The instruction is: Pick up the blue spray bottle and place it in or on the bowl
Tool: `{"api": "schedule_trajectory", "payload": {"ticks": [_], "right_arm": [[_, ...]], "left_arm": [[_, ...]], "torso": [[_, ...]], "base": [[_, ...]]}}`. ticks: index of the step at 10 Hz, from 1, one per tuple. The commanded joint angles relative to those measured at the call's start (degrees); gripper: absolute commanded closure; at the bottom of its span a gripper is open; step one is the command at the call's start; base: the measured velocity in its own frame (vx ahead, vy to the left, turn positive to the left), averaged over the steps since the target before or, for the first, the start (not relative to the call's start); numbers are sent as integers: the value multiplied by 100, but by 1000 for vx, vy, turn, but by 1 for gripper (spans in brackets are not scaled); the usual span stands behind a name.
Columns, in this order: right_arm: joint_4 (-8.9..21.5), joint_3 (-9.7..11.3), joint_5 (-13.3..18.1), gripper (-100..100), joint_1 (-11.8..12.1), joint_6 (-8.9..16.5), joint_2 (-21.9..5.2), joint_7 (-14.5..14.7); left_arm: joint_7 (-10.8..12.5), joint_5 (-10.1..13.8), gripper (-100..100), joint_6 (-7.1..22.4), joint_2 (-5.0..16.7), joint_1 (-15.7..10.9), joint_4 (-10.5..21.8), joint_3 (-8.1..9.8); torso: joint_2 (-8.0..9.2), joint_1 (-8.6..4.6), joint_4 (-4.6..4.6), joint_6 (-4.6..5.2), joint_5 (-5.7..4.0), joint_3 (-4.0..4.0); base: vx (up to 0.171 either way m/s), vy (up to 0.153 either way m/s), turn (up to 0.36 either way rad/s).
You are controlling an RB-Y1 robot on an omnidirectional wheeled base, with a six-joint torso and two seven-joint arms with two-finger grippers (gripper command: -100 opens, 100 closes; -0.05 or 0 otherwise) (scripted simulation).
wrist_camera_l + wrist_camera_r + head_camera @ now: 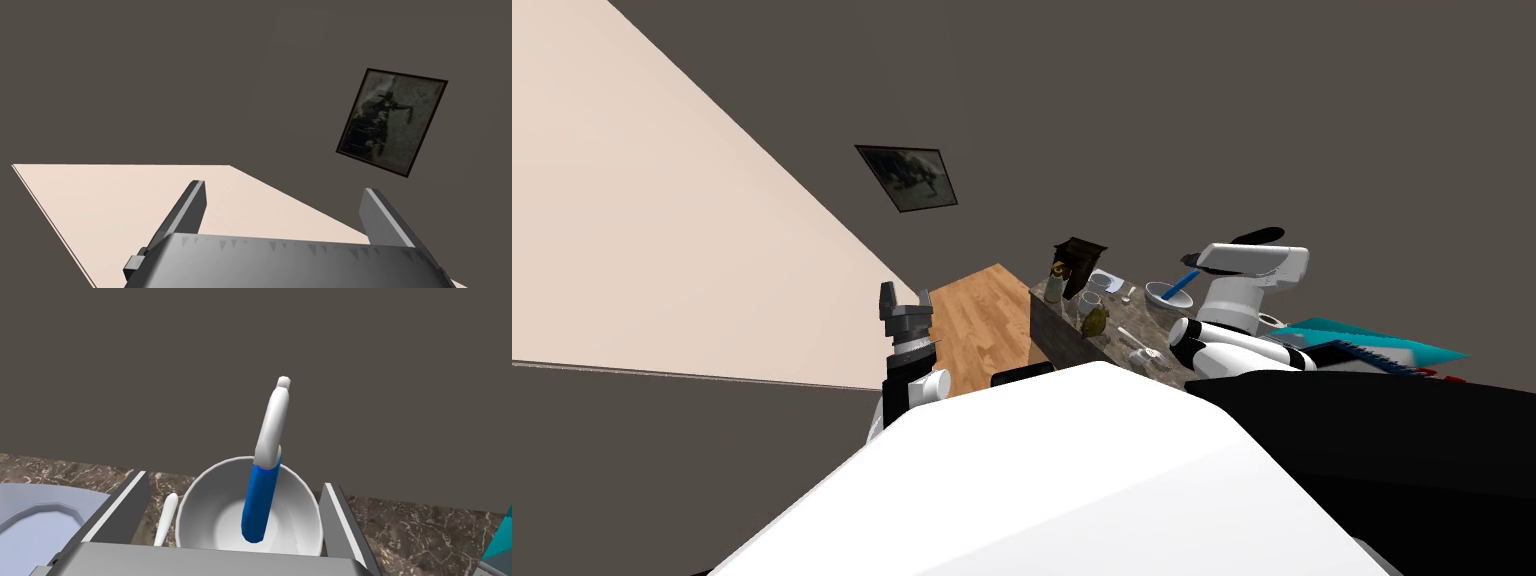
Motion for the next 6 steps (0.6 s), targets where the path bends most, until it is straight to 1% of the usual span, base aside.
{"api": "schedule_trajectory", "payload": {"ticks": [1,3,4,5,6], "right_arm": [[-52,18,-9,-100,-54,227,-153,-30],[-100,27,-17,-100,-86,386,-259,-51],[-58,24,-17,-100,-79,308,-230,-38],[-56,26,-17,0,-83,323,-237,-41],[-56,26,-17,0,-83,321,-236,-41]], "left_arm": [[0,0,0,0,0,0,0,0],[0,0,0,0,0,0,0,0],[0,0,0,0,0,0,0,0],[0,0,0,0,0,0,0,0],[0,0,0,0,0,0,0,0]], "torso": [[0,0,0,0,0,0],[1,2,0,0,1,1],[0,2,0,0,0,0],[-3,2,-1,1,-1,-2],[-5,3,-1,1,-1,-3]], "base": [[-23,-8,62],[-18,-6,49],[-7,-3,6],[0,0,0],[0,0,0]]}}
